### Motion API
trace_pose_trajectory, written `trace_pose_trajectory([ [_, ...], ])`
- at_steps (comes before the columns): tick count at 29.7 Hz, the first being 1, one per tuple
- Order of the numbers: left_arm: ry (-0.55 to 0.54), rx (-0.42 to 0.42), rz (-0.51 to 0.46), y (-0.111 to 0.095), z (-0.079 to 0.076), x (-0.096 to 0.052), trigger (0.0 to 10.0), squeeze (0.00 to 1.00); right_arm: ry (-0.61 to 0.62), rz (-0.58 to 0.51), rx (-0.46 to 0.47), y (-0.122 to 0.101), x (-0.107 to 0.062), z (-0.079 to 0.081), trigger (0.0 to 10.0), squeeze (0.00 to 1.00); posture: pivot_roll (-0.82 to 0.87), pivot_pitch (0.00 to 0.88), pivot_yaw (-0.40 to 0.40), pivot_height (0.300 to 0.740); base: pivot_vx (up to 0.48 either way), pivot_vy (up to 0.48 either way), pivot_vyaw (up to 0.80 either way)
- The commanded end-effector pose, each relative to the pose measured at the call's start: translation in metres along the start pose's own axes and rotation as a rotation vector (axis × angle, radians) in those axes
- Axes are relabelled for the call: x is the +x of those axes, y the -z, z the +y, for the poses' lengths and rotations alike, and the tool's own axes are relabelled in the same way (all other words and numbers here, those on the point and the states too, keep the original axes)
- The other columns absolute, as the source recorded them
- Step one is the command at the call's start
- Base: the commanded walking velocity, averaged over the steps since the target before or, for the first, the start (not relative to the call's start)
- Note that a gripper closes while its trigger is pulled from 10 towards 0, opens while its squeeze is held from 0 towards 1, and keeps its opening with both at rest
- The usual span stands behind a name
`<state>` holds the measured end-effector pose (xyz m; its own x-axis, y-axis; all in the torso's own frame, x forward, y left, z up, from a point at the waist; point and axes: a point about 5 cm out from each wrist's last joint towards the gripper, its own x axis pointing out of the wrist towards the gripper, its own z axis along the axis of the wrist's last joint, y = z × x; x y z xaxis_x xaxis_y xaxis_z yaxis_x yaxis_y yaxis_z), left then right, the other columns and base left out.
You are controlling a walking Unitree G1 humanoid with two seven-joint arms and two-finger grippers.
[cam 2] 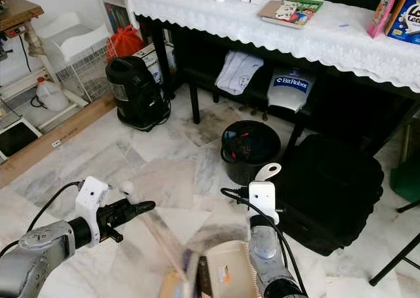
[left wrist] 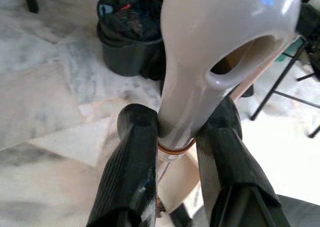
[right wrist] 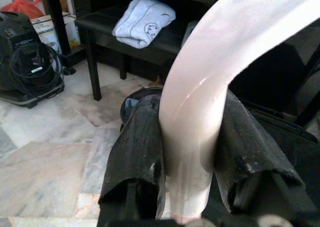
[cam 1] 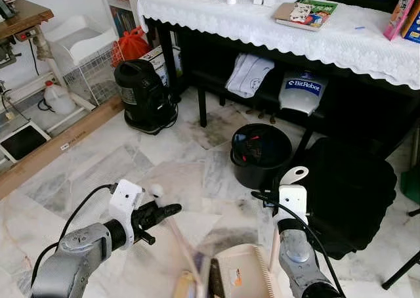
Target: Sweep floor
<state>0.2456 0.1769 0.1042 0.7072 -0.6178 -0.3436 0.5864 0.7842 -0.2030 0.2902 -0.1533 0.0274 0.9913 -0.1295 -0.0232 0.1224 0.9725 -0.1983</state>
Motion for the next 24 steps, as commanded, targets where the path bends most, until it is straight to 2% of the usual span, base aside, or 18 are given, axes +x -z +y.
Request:
trace_pose_trajectory([
  [1,0.069,-0.064,-0.003,0.001,-0.007,0.000,10.0,0.00,-0.016,0.034,-0.016,0.006,-0.004,0.003,10.0,0.00,0.13,0.099,0.052,0.740,0.000,0.000,0.00],
  [7,0.073,-0.178,-0.127,-0.016,-0.009,0.006,10.0,0.00,-0.011,0.034,-0.015,0.006,-0.004,0.003,10.0,0.00,0.13,0.097,0.053,0.740,0.000,0.000,0.00],
  [9,0.067,-0.246,-0.206,-0.024,-0.009,0.011,10.0,0.00,-0.009,0.033,-0.014,0.006,-0.004,0.003,10.0,0.00,0.13,0.098,0.053,0.740,0.000,0.000,0.00],
  [11,0.071,-0.263,-0.223,-0.026,-0.010,0.012,10.0,0.00,-0.009,0.032,-0.014,0.006,-0.004,0.003,10.0,0.00,0.13,0.098,0.053,0.740,0.000,0.000,0.00],
  [14,0.092,-0.329,-0.285,-0.032,-0.016,0.017,10.0,0.00,-0.008,0.033,-0.012,0.006,-0.003,0.003,10.0,0.00,0.13,0.100,0.050,0.740,0.000,0.000,0.00],
  [17,0.065,-0.332,-0.312,-0.034,-0.018,0.021,10.0,0.00,-0.014,0.034,-0.015,0.006,-0.004,0.003,10.0,0.00,0.12,0.101,0.047,0.740,0.000,0.000,0.00],
  [19,0.007,-0.295,-0.316,-0.034,-0.014,0.021,10.0,0.00,-0.014,0.034,-0.016,0.006,-0.004,0.003,10.0,0.00,0.12,0.102,0.045,0.740,0.000,0.000,0.00],
  [24,-0.138,-0.297,-0.396,-0.040,0.003,0.016,10.0,0.00,-0.018,0.034,-0.020,0.006,-0.004,0.002,10.0,0.00,0.12,0.098,0.042,0.740,0.000,0.000,0.00],
])
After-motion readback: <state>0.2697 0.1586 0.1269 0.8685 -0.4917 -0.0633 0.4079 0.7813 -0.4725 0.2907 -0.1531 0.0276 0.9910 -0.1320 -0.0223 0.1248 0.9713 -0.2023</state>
